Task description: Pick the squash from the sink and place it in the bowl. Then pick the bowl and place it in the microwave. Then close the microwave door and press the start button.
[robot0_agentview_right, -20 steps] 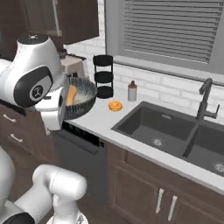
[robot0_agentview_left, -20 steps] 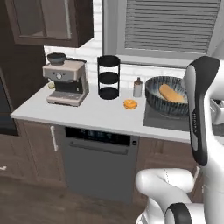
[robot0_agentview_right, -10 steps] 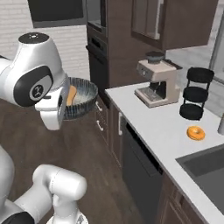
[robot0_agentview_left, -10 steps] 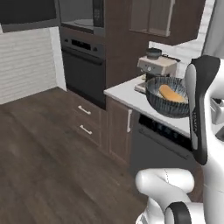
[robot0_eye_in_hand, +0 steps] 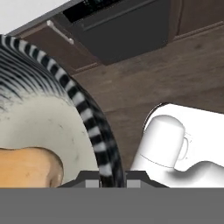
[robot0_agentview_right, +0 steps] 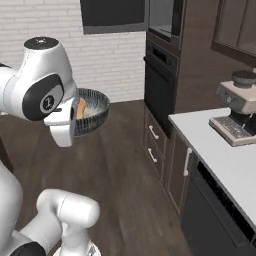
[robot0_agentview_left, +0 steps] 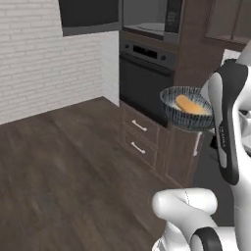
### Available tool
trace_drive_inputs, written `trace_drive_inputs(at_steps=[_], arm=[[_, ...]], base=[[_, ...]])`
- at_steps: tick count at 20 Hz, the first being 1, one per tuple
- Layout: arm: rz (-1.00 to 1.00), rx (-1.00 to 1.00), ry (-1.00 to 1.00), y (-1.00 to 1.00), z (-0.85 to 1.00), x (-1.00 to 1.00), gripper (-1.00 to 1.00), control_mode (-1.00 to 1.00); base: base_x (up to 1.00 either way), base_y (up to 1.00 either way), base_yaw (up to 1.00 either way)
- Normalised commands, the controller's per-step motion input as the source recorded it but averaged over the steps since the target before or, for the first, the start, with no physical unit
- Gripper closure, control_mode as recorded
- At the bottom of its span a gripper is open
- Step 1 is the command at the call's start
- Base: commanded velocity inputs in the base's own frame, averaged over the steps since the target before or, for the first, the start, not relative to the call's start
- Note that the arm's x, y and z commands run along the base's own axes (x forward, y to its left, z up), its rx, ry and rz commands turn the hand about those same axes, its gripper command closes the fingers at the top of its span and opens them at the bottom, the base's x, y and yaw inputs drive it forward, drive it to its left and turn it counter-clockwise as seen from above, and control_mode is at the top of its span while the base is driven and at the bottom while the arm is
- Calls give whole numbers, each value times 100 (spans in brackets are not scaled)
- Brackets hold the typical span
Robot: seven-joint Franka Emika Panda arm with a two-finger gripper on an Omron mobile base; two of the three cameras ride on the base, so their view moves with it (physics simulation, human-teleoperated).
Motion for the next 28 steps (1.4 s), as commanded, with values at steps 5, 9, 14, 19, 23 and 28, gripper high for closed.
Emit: trace_drive_inputs(at_steps=[5, 9, 14, 19, 23, 28], arm=[[0, 0, 0, 0, 0, 0, 100, 100], [0, 0, 0, 0, 0, 0, 100, 100], [0, 0, 0, 0, 0, 0, 100, 100], [0, 0, 0, 0, 0, 0, 100, 100], [0, 0, 0, 0, 0, 0, 100, 100], [0, 0, 0, 0, 0, 0, 100, 100]], base=[[100, 59, -8], [100, 62, -31], [90, 58, -42], [60, 43, -39], [32, 40, -41], [56, 68, -42]])
